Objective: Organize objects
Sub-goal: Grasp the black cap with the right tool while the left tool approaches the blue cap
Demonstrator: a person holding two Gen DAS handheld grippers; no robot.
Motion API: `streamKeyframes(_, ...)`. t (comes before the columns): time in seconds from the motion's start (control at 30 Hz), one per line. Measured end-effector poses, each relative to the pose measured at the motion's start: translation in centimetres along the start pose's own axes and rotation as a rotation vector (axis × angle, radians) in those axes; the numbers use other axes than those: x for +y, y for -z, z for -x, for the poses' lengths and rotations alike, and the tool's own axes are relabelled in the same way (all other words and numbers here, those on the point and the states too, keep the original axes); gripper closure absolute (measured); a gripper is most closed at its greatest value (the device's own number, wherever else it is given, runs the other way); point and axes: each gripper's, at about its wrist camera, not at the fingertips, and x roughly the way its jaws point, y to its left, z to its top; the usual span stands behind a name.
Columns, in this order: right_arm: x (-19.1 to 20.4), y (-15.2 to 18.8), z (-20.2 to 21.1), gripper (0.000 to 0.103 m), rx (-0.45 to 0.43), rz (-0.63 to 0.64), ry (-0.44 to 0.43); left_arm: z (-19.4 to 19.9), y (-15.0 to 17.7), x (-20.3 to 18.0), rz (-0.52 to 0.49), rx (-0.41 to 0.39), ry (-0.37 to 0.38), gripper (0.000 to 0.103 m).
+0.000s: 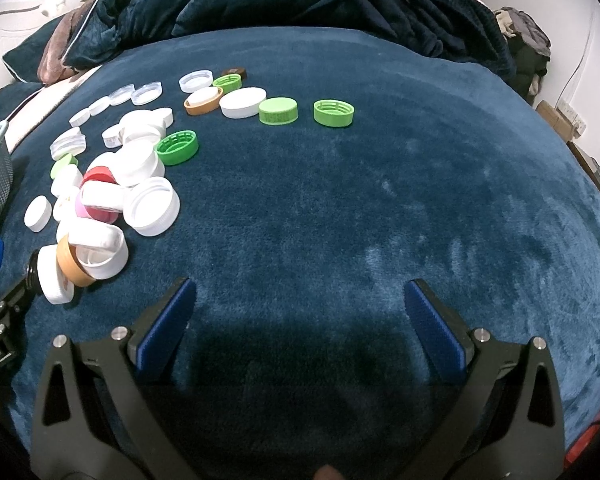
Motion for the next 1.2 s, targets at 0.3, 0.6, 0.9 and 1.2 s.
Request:
streamKeyframes(0.3, 0.0, -0.9, -0.4, 0.000, 0.083, -0.001, -0.004, -0.6, -1.0, -0.2, 0.022, 0.082, -0.016, 0.000)
streamKeyframes(0.6, -0.2, -1.6, -0.8, 0.000, 0.148, 0.012, -0.021, -0.9, -1.4, -0.1, 0.013, 0.157, 0.000, 0.000)
streamKeyframes(0.9, 0.1, -2.0, 0.3, 0.000, 0.130, 0.030, -0.009, 0.3, -1.6, 0.0, 0.042, 0.164, -0.020, 0.000)
streamKeyframes(1.2, 4.5, -3.4, 5.2, 0.000, -0.032, 0.138, -0.166, 3.7, -1.1, 2.4, 0.187, 0.127, -0.004, 0.001)
